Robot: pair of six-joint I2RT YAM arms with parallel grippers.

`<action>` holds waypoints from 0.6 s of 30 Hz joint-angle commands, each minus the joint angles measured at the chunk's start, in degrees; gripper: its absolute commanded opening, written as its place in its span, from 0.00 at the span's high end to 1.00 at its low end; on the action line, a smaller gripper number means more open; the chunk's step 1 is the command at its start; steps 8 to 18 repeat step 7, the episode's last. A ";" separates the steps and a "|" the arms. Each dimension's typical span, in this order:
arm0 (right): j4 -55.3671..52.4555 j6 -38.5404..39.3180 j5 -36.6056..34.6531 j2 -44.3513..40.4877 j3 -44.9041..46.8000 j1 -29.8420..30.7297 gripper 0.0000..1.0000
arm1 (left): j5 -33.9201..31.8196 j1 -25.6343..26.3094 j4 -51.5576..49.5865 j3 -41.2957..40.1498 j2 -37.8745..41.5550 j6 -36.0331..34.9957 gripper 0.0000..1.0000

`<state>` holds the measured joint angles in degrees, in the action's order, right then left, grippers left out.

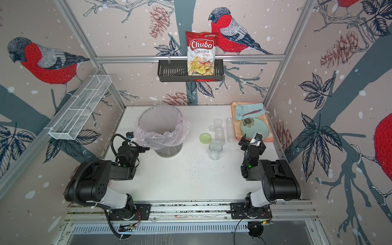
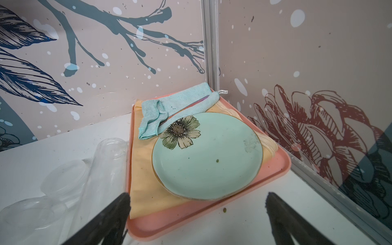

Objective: Empty moldy mung beans from jars
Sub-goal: Reset both arms

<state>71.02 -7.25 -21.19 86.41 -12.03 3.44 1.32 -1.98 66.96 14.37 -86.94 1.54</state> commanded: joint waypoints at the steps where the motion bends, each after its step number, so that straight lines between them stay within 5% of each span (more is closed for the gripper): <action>1: -0.11 0.70 -0.74 -0.05 -0.45 0.12 0.00 | -0.85 0.12 0.98 0.32 0.19 -0.17 0.01; 18: 0.43 0.70 -0.86 -0.28 -0.18 0.16 0.00 | -0.36 0.38 0.61 0.59 0.10 -0.68 0.01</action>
